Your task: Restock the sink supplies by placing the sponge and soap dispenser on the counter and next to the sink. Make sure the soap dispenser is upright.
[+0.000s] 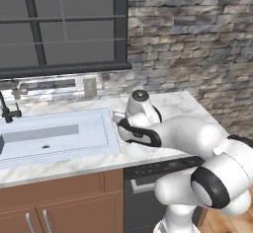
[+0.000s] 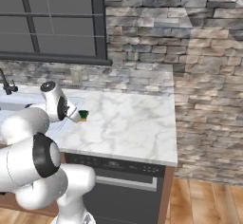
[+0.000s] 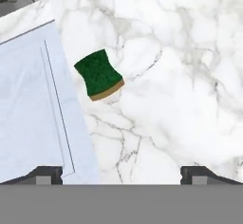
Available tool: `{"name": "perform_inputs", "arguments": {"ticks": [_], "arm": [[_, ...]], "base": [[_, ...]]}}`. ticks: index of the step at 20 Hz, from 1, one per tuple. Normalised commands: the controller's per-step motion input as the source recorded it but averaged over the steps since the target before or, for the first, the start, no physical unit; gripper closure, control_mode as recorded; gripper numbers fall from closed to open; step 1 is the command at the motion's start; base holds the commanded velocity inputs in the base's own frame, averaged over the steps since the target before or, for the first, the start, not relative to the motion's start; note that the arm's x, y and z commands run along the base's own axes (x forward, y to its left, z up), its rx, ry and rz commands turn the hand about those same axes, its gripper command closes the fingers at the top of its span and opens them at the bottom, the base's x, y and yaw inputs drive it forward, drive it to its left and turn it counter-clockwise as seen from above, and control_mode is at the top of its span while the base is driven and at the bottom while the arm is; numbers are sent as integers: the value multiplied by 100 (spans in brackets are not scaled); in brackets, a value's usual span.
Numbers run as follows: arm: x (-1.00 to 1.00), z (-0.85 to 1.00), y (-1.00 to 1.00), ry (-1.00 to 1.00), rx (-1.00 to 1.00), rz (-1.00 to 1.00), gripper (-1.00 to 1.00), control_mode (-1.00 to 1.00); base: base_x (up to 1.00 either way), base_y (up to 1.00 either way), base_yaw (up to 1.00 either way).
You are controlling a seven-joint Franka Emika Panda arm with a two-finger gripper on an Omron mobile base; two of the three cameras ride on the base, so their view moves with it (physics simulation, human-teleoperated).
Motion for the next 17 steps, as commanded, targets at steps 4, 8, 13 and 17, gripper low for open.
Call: {"name": "perform_inputs", "arguments": {"ticks": [4, 8, 13, 17], "arm": [[-60, 89, -39, 0, 9, -7, -100, -100], [-62, 71, -61, -1, 2, -4, -100, -100], [-65, 47, -68, -4, 0, -2, -100, -100], [-79, 30, -66, -11, 0, 0, -100, -100]], "base": [[0, 0, 0], [0, 0, 0], [0, 0, 0], [0, 0, 0]]}}
